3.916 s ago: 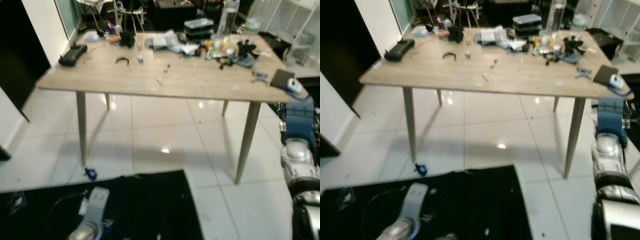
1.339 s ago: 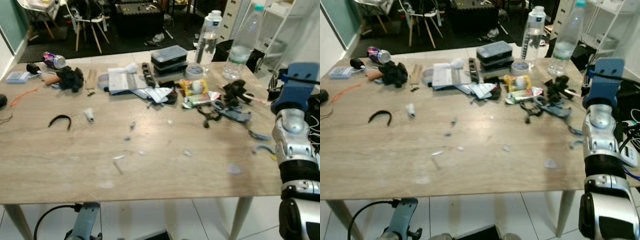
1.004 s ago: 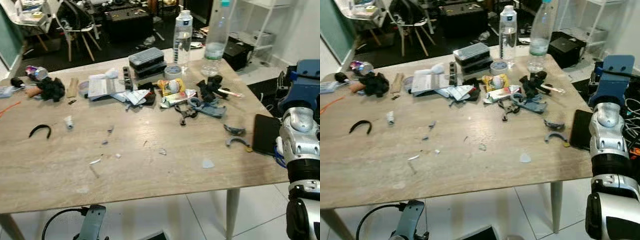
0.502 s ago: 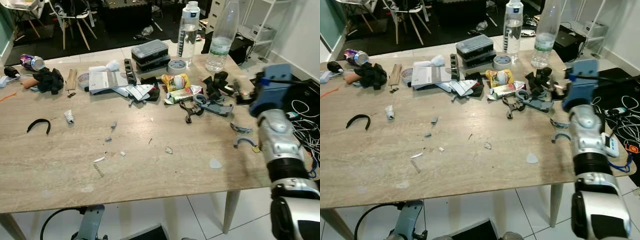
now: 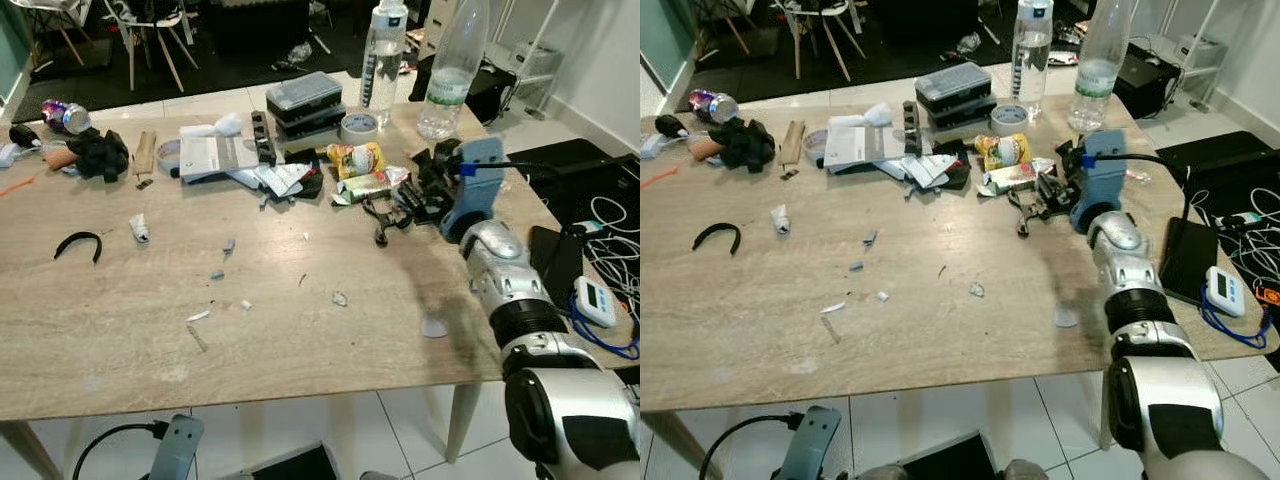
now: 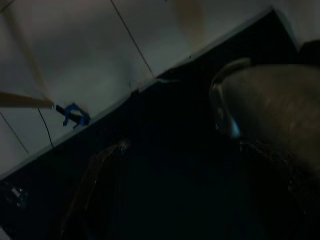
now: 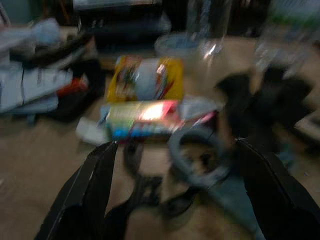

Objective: Picking trash to rubbish bin

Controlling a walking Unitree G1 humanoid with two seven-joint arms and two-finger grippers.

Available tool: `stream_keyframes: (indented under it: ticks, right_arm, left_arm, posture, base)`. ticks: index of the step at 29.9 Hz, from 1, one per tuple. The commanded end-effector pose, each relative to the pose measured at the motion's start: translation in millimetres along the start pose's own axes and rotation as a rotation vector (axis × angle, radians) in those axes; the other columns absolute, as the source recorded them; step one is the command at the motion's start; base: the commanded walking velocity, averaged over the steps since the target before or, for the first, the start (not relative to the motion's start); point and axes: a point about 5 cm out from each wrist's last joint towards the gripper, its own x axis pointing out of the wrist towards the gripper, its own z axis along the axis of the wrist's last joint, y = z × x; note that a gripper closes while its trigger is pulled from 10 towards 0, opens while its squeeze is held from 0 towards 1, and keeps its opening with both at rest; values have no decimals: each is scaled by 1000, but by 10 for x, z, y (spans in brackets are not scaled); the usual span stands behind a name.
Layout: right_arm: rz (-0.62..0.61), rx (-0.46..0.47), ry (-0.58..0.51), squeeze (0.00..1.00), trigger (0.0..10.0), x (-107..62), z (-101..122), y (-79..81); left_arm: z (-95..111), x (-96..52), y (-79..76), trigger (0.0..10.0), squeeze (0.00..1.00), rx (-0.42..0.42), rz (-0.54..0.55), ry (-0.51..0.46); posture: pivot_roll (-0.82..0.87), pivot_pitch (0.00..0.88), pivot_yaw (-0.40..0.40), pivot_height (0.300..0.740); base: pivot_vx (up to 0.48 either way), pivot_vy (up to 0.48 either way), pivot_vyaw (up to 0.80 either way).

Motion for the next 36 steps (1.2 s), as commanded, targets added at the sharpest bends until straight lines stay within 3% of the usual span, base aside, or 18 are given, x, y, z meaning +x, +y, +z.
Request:
stream_keyframes:
  ticks: [1,8,13,20,21,22,23,28,36]
  right_arm:
    - [58,7,113,0,10000,25,-157,142]
    - [107,-5,247,0,10000,-1,-357,260]
    - [64,-26,371,0,10000,-48,-502,220]
    - [-14,30,420,0,10000,-89,-589,168]
    - [-29,51,423,0,3451,-98,-605,158]
    - [-40,67,424,0,3451,-106,-618,151]
    - [-42,85,425,0,0,-115,-633,150]
    - [-37,122,397,0,0,-106,-619,162]
    - [1,106,328,0,0,-49,-517,203]
  left_arm:
    - [-104,-36,68,10000,0,27,9,26]
    - [-73,-28,67,10000,0,34,7,20]
    - [15,-2,23,10000,0,51,-5,-2]
    - [53,10,-3,10000,0,55,-12,-9]
    - [58,12,-7,10000,0,56,-13,-9]
    - [59,13,-12,10000,0,56,-14,-9]
    - [58,13,-15,10000,0,55,-15,-9]
    - [48,11,-11,10000,0,52,-13,-6]
    - [54,13,-16,10000,0,52,-13,-8]
  posture:
    - [68,98,23,740]
    - [64,95,20,740]
    - [51,86,20,740]
    - [38,75,25,740]
    - [38,73,25,740]
    - [38,73,25,740]
    - [38,71,25,740]
    - [44,67,24,740]
    - [50,55,23,740]
  base:
    - [0,0,0]
    - [0,0,0]
    - [0,0,0]
    - [0,0,0]
    - [0,0,0]
    - [0,0,0]
    - [0,0,0]
    - [0,0,0]
    - [0,0,0]
